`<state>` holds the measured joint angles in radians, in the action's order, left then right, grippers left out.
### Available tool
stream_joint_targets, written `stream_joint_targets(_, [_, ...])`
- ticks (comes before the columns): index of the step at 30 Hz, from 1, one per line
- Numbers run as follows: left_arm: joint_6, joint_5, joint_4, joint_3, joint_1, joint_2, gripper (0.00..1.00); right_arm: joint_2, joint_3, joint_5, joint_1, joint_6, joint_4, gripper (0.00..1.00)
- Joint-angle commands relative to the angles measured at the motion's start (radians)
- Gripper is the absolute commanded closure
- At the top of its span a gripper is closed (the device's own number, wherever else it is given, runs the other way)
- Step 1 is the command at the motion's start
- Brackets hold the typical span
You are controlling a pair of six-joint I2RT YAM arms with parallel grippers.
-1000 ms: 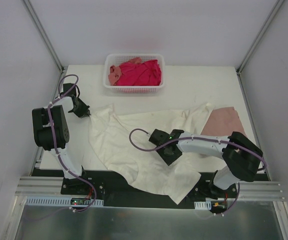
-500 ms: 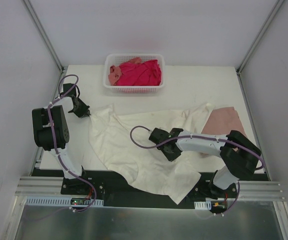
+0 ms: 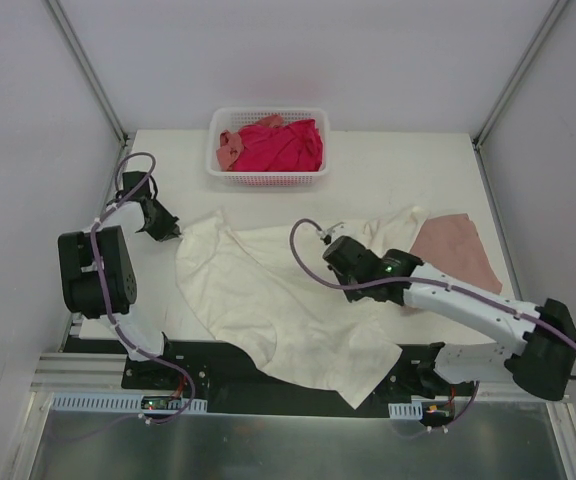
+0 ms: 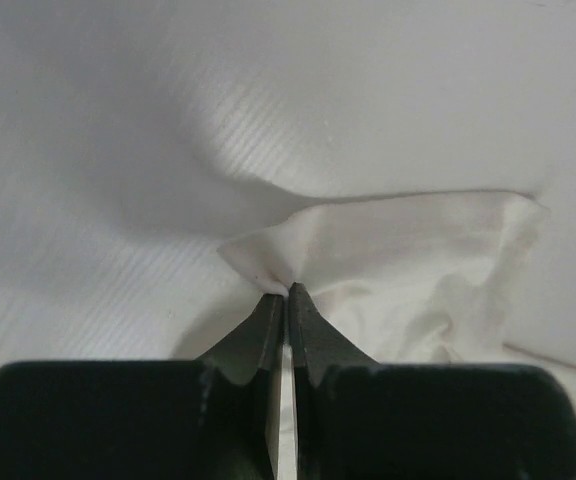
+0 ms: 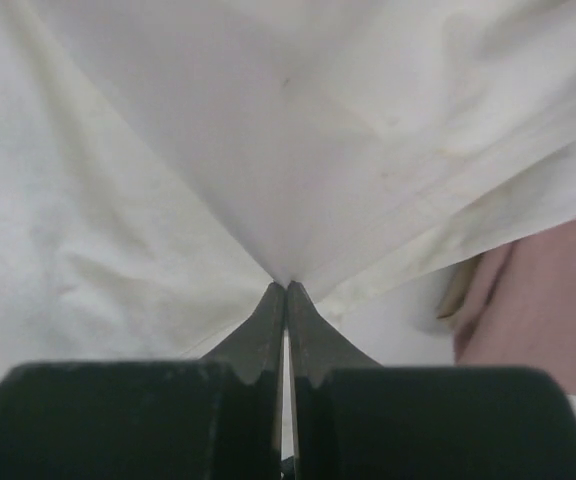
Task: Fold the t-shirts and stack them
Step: Flatten the tshirt out
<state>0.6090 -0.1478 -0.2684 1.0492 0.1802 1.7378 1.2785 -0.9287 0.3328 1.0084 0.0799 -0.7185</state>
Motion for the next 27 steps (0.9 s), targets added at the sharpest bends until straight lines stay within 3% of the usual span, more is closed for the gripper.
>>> stream_joint_targets(1, [-0.005, -0.048, -0.02, -0.012, -0.004, -0.286, 1.0, -0.163, -0.174, 0.241, -0.047, -0.061, -0.015, 0.99])
stream_joint_targets(6, [-0.003, -0.058, -0.035, 0.069, -0.019, -0.651, 1.0, -0.28, -0.387, 0.46, -0.051, -0.245, 0.013, 0.99])
stream_joint_targets(10, [-0.018, -0.018, -0.058, 0.208, -0.022, -0.848, 1.0, -0.369, -0.531, 0.46, -0.051, -0.431, 0.137, 0.99])
stream_joint_targets(13, [-0.05, -0.045, -0.083, 0.388, -0.021, -0.92, 1.0, -0.407, -0.682, 0.402, -0.05, -0.532, 0.154, 0.99])
stream_joint_targets(18, [-0.117, -0.081, -0.15, 0.739, -0.021, -0.936, 1.0, -0.421, -0.96, 0.151, -0.051, -0.582, 0.087, 1.0])
stream_joint_targets(23, [-0.175, -0.079, -0.193, 1.044, -0.022, -0.926, 1.0, -0.445, -1.113, -0.073, -0.051, -0.568, 0.039, 0.99])
stream_joint_targets(27, [-0.19, -0.015, -0.199, 1.195, -0.021, -0.926, 1.0, -0.469, -1.173, -0.201, -0.053, -0.514, 0.028, 0.99])
